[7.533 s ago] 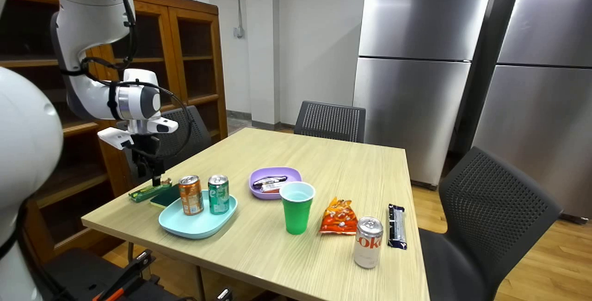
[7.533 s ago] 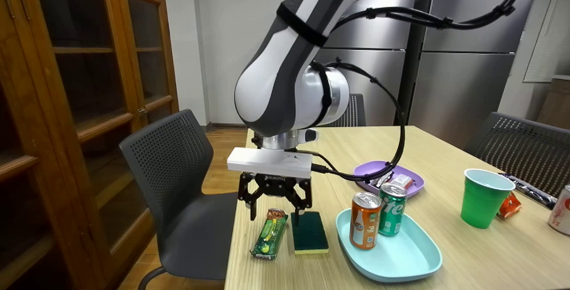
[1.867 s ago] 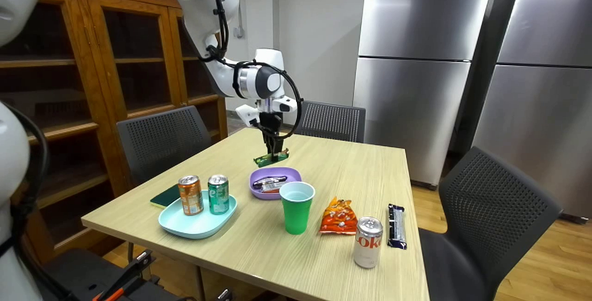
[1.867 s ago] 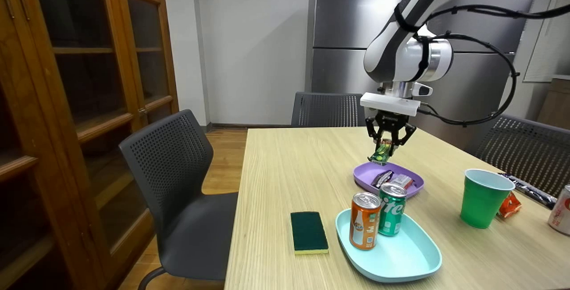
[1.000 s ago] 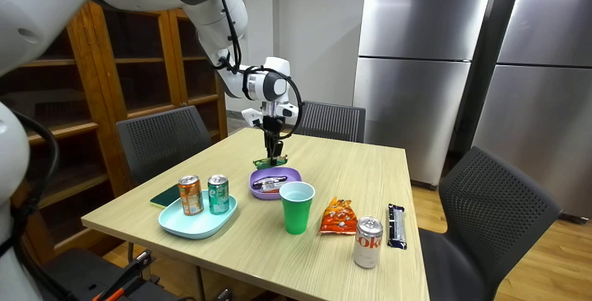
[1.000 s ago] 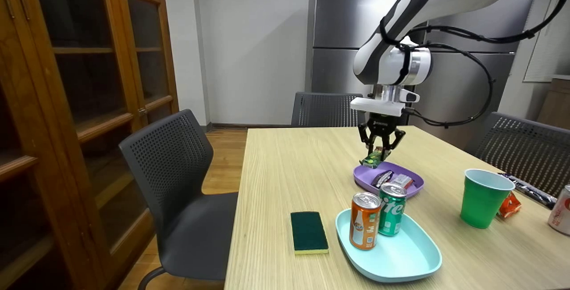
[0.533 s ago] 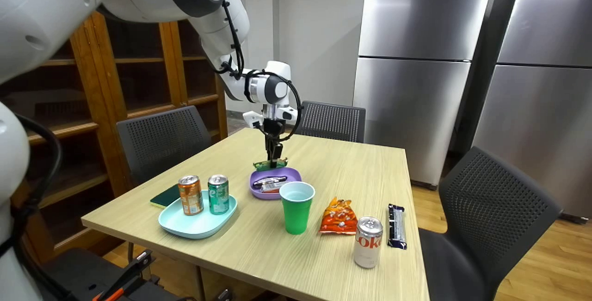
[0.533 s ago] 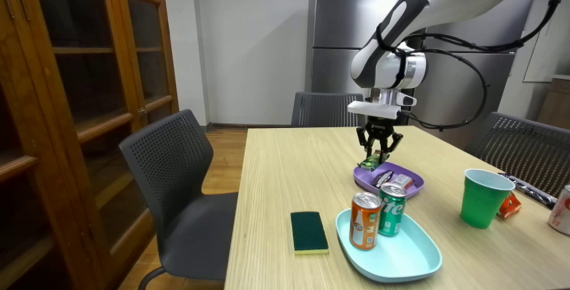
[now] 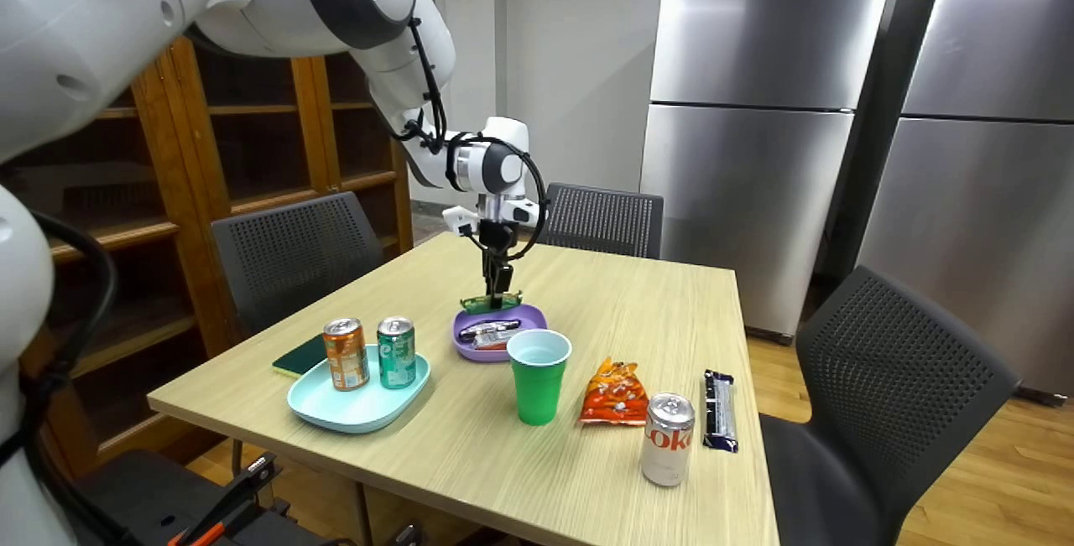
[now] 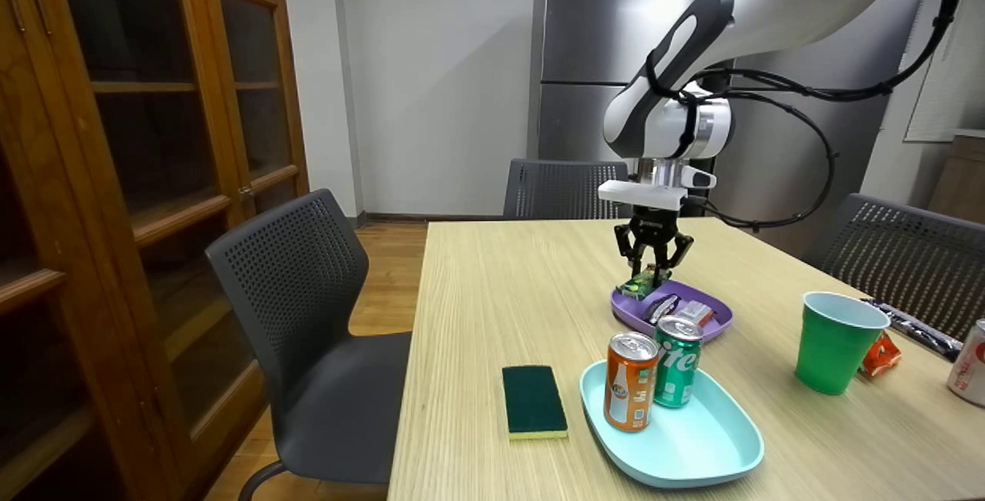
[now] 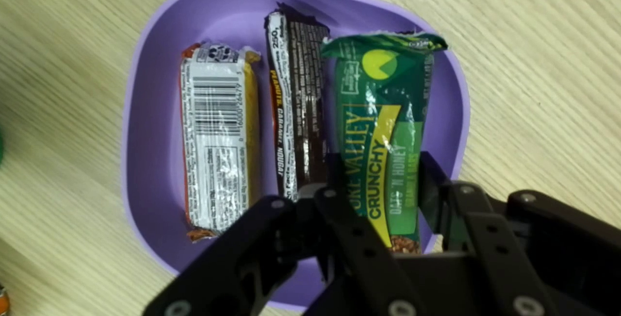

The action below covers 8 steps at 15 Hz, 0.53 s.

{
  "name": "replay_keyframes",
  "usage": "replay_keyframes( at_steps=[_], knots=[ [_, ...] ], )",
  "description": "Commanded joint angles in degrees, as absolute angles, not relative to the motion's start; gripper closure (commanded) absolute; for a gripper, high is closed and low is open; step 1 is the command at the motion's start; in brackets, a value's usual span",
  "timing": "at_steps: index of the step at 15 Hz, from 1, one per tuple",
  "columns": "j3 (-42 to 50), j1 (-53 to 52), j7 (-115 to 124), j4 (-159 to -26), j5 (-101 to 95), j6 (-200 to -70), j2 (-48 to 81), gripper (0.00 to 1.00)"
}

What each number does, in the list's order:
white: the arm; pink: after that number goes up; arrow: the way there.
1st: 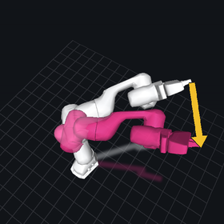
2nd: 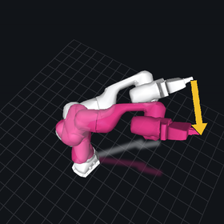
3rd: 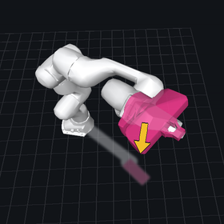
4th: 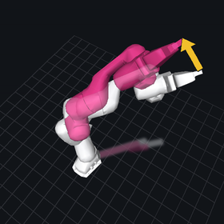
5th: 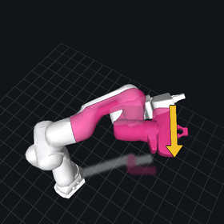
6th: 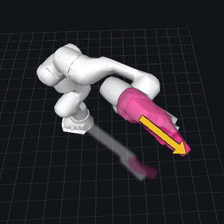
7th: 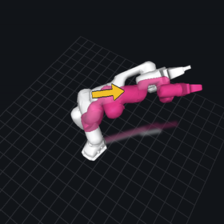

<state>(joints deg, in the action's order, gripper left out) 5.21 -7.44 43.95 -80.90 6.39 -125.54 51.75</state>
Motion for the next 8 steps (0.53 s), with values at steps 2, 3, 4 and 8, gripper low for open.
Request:
replay_keyframes(
  at_steps=[2,3,4,8],
  knots=[
    [5.1,-7.0,45.4,-77.5,6.8,-122.8,53.4,0.86],
    [5.0,-6.9,45.2,-77.8,6.9,-123.2,53.3,0.36],
    [5.1,-7.0,45.3,-78.0,6.7,-123.6,53.1,0.34],
    [4.5,-6.9,42.8,-83.1,6.6,-126.2,48.7,0.07]
  ],
)
